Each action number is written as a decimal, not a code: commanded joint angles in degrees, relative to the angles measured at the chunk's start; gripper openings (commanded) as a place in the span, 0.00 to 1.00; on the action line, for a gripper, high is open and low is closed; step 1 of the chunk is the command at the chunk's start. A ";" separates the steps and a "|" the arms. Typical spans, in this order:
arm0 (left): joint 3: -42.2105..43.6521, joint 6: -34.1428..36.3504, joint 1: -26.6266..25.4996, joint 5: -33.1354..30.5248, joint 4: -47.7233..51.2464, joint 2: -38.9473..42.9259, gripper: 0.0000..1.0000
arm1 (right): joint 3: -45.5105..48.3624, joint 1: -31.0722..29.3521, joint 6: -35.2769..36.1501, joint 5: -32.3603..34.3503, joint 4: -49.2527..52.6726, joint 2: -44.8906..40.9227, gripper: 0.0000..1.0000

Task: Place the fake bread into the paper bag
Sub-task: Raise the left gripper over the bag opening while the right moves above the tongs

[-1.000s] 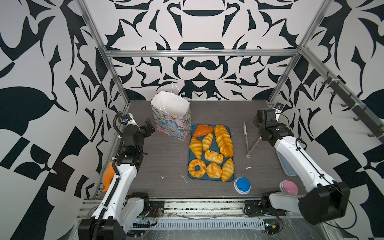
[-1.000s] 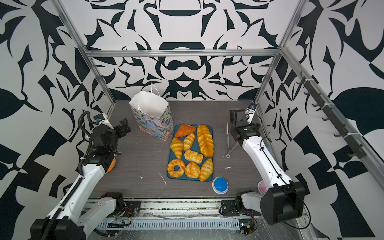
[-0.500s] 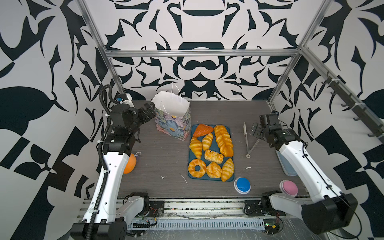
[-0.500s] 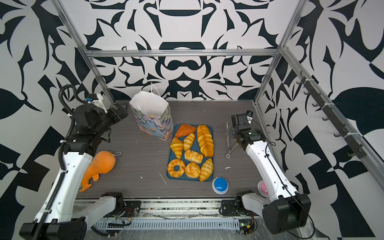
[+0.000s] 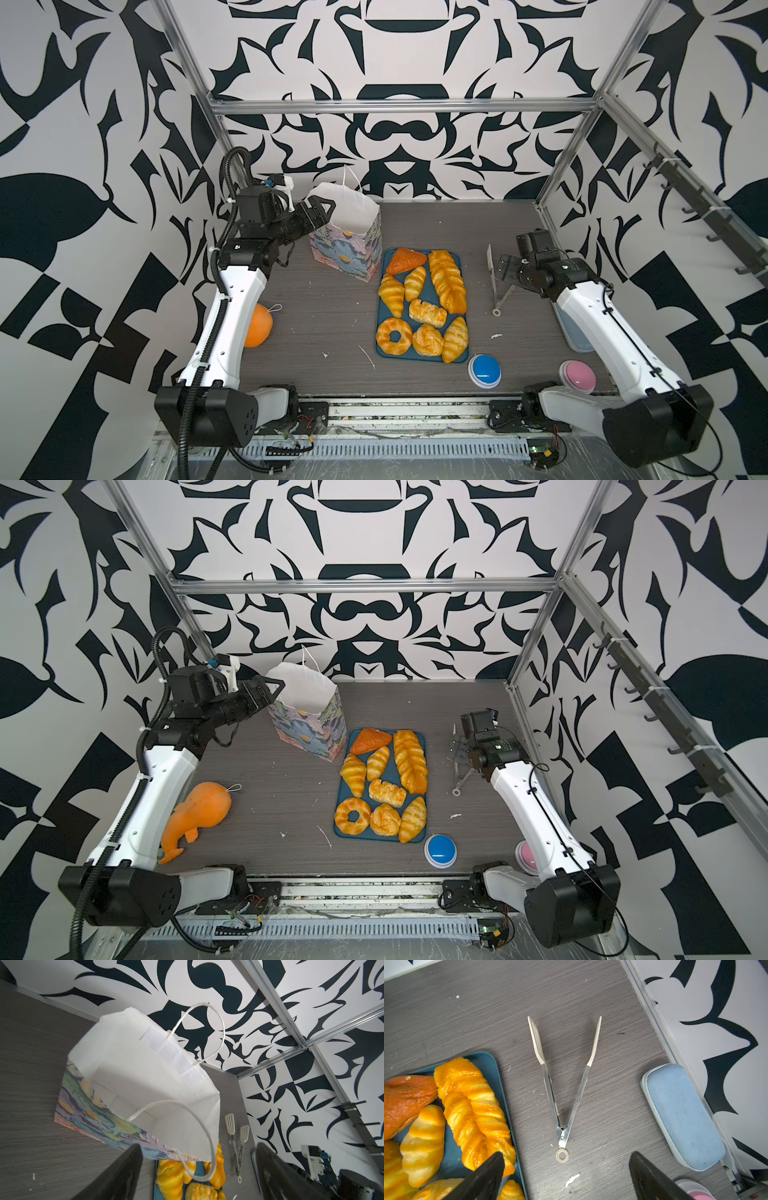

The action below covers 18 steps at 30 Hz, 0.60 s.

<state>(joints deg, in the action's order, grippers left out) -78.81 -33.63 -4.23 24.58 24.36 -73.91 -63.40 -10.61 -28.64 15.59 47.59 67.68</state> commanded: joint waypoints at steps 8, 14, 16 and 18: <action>-3.38 1.62 -5.24 -1.36 4.18 -4.38 0.58 | 0.79 -0.12 0.66 -0.94 0.29 -1.46 0.97; -1.88 4.27 -5.36 -8.97 5.82 -2.00 0.40 | 1.86 -0.13 0.31 -0.92 0.65 -2.29 0.97; -2.26 5.29 -5.40 -10.66 6.94 -1.88 0.32 | 2.13 -0.16 0.17 -0.83 0.68 -2.29 0.97; -3.04 6.68 -5.38 -12.19 8.40 -1.92 0.27 | 2.31 -0.12 -0.17 -0.90 0.83 -2.34 0.96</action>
<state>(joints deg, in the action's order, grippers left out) -81.08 -29.08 -9.74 16.53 29.45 -77.28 -61.19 -10.61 -28.34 14.50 48.18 66.72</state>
